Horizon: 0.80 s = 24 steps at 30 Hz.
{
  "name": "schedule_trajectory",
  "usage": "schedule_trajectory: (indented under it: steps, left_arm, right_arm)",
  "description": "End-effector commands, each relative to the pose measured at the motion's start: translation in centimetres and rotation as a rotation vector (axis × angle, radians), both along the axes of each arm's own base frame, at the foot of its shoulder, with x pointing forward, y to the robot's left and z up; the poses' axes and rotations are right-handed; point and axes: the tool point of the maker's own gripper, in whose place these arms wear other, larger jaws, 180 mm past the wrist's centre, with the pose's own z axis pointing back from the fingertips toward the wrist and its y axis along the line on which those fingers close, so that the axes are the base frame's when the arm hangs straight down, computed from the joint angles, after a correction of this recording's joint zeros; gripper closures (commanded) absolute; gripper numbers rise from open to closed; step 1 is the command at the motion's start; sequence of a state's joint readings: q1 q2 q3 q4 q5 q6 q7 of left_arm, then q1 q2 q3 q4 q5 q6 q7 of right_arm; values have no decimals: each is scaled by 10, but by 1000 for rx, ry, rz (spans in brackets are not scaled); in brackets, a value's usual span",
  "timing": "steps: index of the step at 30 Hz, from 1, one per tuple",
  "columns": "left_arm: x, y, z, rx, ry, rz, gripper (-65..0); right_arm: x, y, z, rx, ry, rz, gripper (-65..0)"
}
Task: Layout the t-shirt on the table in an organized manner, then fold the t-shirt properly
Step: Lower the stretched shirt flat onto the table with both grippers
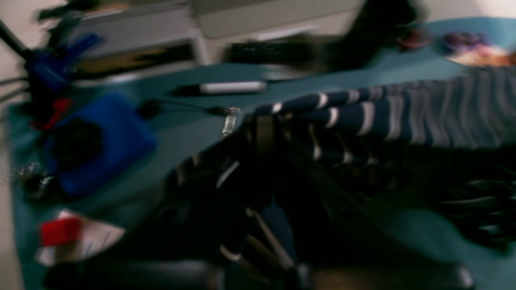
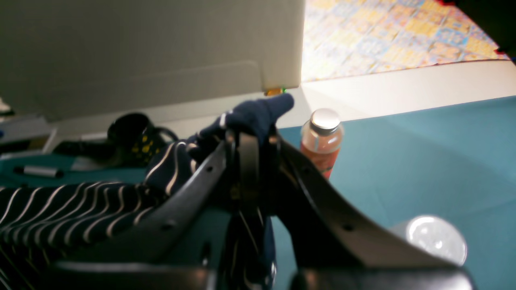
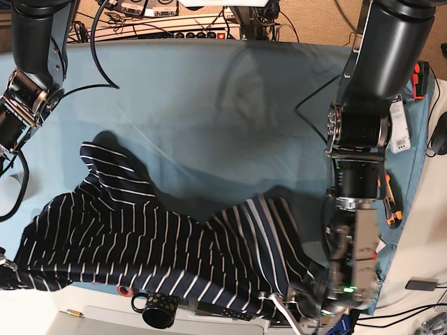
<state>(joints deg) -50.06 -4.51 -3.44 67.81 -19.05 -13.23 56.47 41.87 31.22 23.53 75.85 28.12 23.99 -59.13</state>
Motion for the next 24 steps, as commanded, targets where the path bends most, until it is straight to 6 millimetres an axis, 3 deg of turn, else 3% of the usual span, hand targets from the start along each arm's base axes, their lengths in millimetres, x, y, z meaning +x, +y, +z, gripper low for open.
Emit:
schedule_trajectory:
  steps: [1, 5, 10, 14, 18, 24]
  left_arm:
    - [4, 1, 42, -42, -87, -12, 0]
    - [-14, -10, 49, -100, -53, -108, 0]
    - [-39, -31, 18, -150, 53, -236, 0]
    - [-54, -30, -5, -153, 87, -240, 0]
    - [-74, -27, -27, -141, 96, -235, 0]
    - [-123, -26, -82, -131, 166, -239, 0]
  right_arm:
    - [-2, -4, 27, -13, -67, 2, 0]
    - [-7, 2, 16, 31, 0, 44, 0]
    - [-24, -6, 15, 58, 61, 68, 0]
    - [-39, -16, 12, 68, 77, 86, 0]
    - [-57, -18, -11, 113, 117, 124, 0]
    - [-89, -15, -64, 188, 216, 174, 0]
